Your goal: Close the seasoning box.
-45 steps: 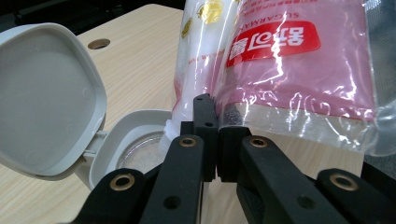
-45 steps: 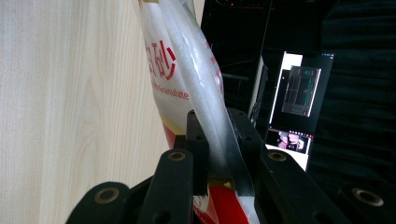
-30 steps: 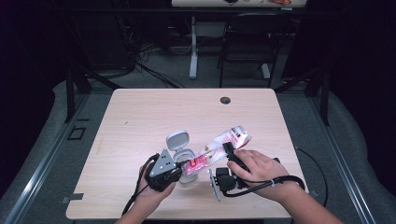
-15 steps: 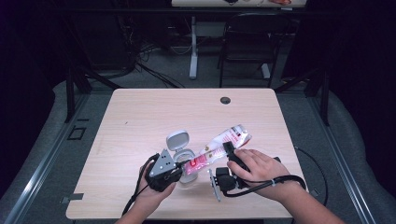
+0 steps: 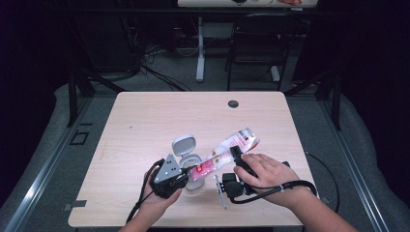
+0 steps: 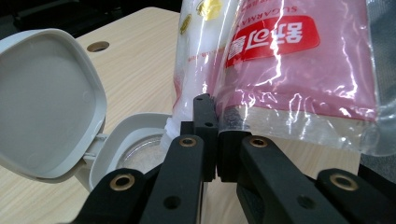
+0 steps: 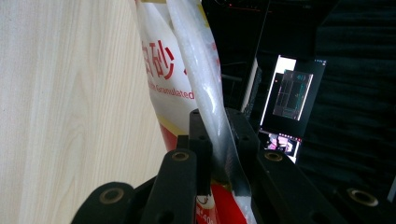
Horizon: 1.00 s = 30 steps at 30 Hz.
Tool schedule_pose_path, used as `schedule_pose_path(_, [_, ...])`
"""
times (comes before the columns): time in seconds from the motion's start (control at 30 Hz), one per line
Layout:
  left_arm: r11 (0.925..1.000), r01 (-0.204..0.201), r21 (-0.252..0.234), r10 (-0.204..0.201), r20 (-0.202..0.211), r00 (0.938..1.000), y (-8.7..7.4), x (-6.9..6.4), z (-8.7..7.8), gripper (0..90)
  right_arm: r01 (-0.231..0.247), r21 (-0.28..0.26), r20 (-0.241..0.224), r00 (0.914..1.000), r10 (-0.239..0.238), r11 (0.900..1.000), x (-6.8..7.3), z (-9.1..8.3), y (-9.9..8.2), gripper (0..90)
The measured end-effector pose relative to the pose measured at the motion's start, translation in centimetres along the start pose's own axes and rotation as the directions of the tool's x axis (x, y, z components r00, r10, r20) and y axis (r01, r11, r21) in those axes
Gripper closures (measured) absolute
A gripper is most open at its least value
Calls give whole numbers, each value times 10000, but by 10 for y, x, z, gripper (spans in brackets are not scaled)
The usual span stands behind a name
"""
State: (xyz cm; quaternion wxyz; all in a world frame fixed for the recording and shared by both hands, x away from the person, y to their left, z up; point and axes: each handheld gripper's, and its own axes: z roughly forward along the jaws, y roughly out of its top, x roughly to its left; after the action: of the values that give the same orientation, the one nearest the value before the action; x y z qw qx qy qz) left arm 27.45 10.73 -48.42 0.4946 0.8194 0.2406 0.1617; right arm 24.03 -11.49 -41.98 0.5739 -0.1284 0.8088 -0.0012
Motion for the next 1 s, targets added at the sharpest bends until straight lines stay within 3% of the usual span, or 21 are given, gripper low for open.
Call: schedule_pose_path(1.0, [10000, 37, 31, -37, -1, 10000, -1, 0, 1, 895, 111, -15, 40, 9999, -111, 9999, -1, 1, 2, 827])
